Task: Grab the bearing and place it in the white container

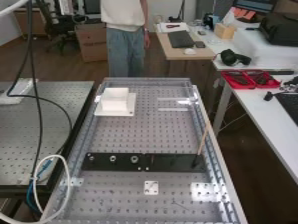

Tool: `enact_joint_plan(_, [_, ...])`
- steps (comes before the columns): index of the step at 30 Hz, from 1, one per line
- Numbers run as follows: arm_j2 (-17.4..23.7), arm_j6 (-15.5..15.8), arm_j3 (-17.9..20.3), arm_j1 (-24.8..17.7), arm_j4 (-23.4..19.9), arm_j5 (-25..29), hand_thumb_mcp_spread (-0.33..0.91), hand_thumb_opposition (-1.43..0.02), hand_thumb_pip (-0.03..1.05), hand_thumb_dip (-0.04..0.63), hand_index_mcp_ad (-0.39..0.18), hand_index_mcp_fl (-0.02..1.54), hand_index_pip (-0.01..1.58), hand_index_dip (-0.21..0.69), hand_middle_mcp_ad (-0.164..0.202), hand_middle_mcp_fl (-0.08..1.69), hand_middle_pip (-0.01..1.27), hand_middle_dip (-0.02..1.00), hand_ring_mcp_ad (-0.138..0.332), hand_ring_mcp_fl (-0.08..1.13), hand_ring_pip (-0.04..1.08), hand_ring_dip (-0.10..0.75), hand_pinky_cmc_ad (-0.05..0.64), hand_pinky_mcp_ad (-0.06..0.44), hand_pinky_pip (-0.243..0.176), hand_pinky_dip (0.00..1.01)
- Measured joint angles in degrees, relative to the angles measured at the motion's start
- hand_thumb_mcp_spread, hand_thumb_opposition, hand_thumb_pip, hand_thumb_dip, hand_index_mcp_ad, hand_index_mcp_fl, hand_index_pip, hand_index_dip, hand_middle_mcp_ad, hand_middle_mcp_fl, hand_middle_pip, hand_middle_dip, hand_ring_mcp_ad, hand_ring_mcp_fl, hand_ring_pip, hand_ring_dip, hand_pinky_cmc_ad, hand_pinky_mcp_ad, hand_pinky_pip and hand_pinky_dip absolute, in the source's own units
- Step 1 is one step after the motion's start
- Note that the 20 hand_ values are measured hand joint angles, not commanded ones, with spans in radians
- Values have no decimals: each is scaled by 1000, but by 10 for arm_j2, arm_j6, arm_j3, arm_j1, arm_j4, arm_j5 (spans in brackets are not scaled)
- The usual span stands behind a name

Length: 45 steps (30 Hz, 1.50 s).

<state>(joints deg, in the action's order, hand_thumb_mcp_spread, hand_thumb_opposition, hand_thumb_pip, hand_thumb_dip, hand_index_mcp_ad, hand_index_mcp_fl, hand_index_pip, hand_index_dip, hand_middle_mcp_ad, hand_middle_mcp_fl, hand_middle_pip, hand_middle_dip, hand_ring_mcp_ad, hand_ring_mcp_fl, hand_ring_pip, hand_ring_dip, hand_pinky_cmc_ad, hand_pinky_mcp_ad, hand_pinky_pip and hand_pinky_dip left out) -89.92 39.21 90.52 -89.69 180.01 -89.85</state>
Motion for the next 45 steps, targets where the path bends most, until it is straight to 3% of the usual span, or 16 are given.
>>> enact_joint_plan(5, [0, -1, 1, 1, 1, 1, 5, -7, 16, 0, 12, 7, 3, 10, 66, -9, 12, 24, 65, 0, 9, 16, 47, 42, -10, 19])
enact_joint_plan(6, [0, -1, 1, 1, 1, 1, 37, -54, 61, 0, 12, 7, 3, 10, 66, -2, 23, 24, 65, 0, 10, 19, 44, 44, -10, 21])
enact_joint_plan(7, [0, -1, 1, 1, 1, 1, 115, -154, 176, 5, 12, -7, 7, 12, 65, -7, 37, 24, 65, -3, 12, 16, 47, 49, -12, 24])
enact_joint_plan(8, [1, -1, 1, 1, 1, 1, 173, -246, 250, 19, 12, -5, 9, 14, 65, -5, 56, 30, 70, 0, 26, 19, 63, 68, -10, 40])
enact_joint_plan(12, [1, -2, 3, 2, 1, 1, 206, -492, 253, 19, 9, -5, 37, 35, 68, -3, 89, 73, 89, -3, 58, 19, 190, 185, -44, 106])
enact_joint_plan(16, [1, -2, 3, 2, 1, 1, 222, -590, 284, 19, 9, -3, 52, 51, 68, -5, 108, 91, 152, -3, 75, 19, 278, 253, -52, 129])
enact_joint_plan(19, [1, -2, 3, 3, 1, 1, 227, -620, 286, 16, 9, -3, 59, 63, 68, -3, 124, 110, 152, 0, 75, 19, 333, 281, -63, 152])
enact_joint_plan(24, [0, -2, 5, 4, 1, 1, 227, -649, 291, 16, 7, 0, 70, 63, 86, -3, 126, 113, 168, 0, 75, 19, 367, 297, -66, 154])
enact_joint_plan(45, [9, -6, 51, 4, -30, 24, 222, -667, 297, 16, 10, 0, 72, 73, 98, -7, 131, 126, 183, -2, 94, 21, 401, 311, -87, 164])
